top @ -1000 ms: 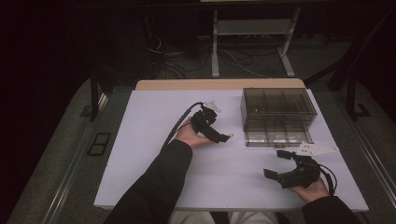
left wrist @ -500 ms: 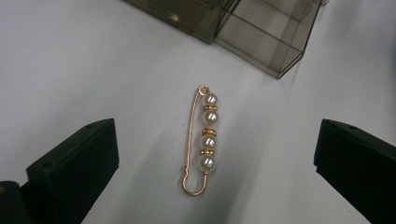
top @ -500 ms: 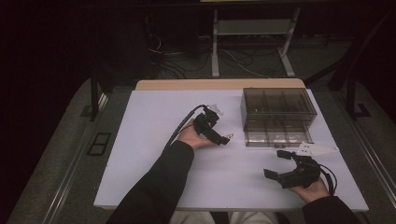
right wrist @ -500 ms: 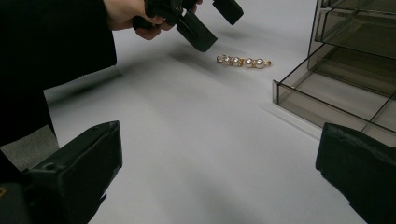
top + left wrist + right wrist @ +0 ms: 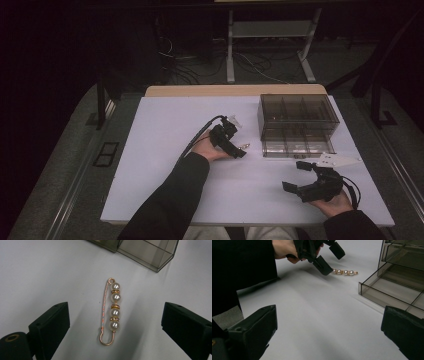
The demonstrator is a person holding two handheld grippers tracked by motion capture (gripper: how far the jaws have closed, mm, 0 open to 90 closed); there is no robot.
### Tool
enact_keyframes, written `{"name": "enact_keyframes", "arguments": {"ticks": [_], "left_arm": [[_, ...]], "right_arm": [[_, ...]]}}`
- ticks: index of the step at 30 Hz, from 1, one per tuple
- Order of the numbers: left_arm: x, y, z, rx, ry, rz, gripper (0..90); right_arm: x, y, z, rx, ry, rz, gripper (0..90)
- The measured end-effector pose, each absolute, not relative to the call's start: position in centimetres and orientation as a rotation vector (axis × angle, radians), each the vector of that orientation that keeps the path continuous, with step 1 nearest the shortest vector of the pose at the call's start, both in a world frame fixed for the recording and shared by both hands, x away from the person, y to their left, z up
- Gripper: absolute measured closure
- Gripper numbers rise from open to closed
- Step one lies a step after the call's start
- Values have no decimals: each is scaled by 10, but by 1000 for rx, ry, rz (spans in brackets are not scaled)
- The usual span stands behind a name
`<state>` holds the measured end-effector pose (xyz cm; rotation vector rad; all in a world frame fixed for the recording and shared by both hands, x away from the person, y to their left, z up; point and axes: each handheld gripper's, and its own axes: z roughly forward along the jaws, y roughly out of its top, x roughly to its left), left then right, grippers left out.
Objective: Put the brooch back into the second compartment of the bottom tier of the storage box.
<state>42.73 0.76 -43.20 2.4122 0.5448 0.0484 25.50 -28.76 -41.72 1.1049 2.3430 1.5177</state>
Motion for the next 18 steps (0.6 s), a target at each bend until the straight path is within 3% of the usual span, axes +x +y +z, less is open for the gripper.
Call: {"name": "enact_keyframes", "arguments": {"ticks": [10,18], "left_arm": [[425,4,-433,2436,489,78,192],[422,-1,-435,2456,451,145,364]], "right_arm": [[255,-287,-418,1106,2351,1512,2],[255,-286,-418,1102,2356,1509,2]]}}
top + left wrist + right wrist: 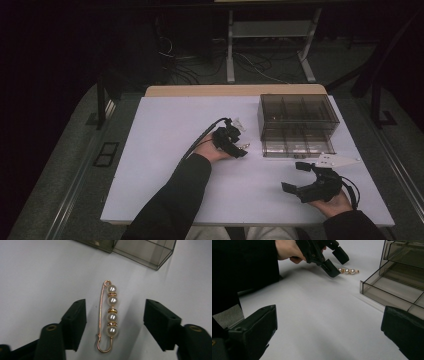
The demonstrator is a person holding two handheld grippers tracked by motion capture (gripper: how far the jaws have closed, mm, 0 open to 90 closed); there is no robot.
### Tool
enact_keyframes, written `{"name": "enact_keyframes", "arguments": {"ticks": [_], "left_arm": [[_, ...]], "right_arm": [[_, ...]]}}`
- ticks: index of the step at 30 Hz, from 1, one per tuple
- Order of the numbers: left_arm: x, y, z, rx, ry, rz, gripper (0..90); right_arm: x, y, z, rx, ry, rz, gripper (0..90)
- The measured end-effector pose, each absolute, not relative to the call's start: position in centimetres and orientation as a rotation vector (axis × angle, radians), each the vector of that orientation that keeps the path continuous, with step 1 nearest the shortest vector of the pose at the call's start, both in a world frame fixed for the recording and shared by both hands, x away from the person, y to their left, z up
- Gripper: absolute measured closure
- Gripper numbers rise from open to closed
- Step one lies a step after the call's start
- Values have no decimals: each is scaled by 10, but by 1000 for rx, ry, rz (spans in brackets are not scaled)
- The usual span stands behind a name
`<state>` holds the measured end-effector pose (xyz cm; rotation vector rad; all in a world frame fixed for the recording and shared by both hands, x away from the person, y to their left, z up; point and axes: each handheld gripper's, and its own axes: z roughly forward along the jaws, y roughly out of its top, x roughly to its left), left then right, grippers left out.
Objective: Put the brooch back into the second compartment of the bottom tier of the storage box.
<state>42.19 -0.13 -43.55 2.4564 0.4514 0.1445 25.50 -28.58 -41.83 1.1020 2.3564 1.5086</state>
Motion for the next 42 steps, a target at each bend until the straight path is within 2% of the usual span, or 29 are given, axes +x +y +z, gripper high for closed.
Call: {"name": "enact_keyframes", "arguments": {"ticks": [8,9,24,27,42], "left_arm": [[421,-3,-439,2457,475,147,519],[423,-1,-437,2484,448,156,570],[424,-2,-438,2466,447,171,781],[424,-3,-438,2454,491,143,791],[423,-3,-421,2487,434,83,794]], "right_arm": [[255,-285,-419,1107,2360,1505,2],[255,-285,-419,1108,2359,1506,2],[256,-286,-418,1120,2346,1543,2],[256,-286,-418,1119,2346,1542,3],[255,-286,-418,1125,2341,1557,2]]}}
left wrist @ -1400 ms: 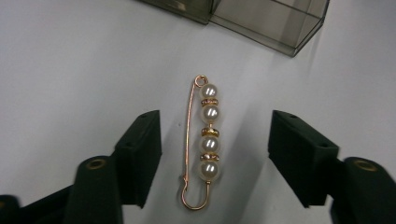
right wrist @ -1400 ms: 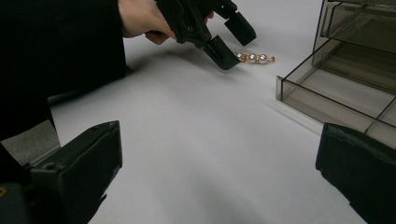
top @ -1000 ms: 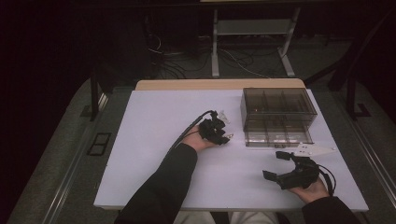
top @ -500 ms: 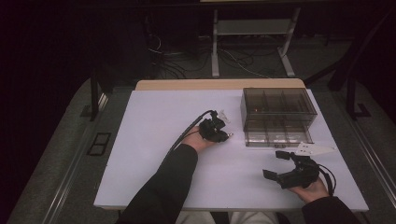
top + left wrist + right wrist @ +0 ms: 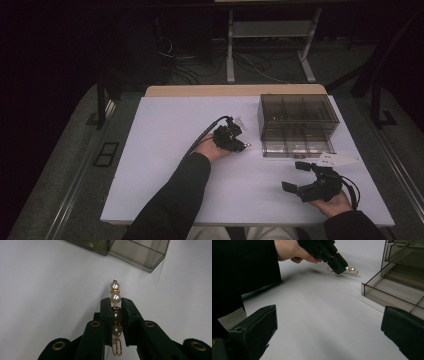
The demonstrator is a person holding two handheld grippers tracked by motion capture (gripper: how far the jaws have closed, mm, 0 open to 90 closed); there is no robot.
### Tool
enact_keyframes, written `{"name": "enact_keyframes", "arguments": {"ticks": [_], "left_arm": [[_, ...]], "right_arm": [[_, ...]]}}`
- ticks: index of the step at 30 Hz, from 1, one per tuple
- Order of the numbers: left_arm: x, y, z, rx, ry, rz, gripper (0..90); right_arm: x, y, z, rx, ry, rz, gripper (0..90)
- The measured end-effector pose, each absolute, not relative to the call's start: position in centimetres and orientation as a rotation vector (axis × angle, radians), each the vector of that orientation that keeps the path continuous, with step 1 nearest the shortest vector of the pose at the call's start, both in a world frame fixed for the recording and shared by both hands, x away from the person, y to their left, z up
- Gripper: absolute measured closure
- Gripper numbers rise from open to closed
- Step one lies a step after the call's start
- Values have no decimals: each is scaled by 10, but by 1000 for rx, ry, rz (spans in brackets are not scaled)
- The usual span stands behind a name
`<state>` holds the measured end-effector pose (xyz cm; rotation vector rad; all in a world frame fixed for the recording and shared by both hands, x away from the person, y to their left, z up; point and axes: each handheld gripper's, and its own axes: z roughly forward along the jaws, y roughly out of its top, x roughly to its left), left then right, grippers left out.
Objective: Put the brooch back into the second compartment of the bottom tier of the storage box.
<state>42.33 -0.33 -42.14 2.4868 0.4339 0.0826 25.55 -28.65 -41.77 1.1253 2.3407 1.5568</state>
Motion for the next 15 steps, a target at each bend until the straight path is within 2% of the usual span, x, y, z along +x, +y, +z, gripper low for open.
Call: {"name": "enact_keyframes", "arguments": {"ticks": [15], "left_arm": [[416,-12,-399,2459,388,64,793]], "right_arm": [[255,-287,-417,1114,2341,1562,2]]}}
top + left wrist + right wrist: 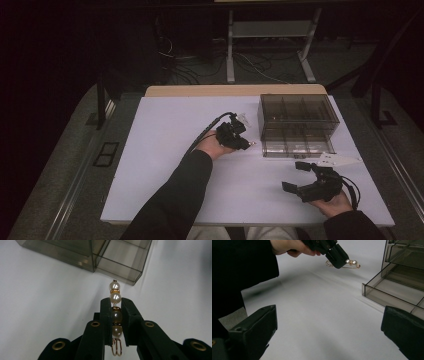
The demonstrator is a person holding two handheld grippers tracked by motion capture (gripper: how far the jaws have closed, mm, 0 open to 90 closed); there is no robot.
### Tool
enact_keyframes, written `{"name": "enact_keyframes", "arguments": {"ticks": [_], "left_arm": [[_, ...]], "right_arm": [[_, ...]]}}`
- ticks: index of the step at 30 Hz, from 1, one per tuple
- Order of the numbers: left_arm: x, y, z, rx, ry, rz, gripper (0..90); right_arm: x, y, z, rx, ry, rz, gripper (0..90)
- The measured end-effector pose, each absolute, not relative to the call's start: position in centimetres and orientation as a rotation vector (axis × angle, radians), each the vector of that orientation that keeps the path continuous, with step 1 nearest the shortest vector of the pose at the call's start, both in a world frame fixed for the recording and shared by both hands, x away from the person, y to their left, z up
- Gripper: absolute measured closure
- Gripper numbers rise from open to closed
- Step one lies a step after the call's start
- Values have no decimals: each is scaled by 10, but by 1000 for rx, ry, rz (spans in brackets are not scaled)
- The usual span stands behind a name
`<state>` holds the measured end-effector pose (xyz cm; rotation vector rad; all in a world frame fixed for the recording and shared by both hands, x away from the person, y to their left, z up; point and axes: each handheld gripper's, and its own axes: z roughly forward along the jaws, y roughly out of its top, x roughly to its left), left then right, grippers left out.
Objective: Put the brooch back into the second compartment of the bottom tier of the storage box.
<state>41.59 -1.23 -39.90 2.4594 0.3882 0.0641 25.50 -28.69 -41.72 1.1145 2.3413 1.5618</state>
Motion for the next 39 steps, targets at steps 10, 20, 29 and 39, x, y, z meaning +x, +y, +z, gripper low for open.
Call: {"name": "enact_keyframes", "arguments": {"ticks": [10,20,29,39], "left_arm": [[412,-12,-384,2455,352,62,793],[414,-19,-372,2427,347,53,793],[416,-34,-364,2426,312,52,793],[419,-50,-361,2411,286,38,793]], "right_arm": [[255,-287,-417,1117,2342,1562,3],[255,-287,-417,1116,2342,1563,2],[255,-287,-417,1112,2336,1564,2],[254,-289,-416,1111,2337,1566,2]]}}
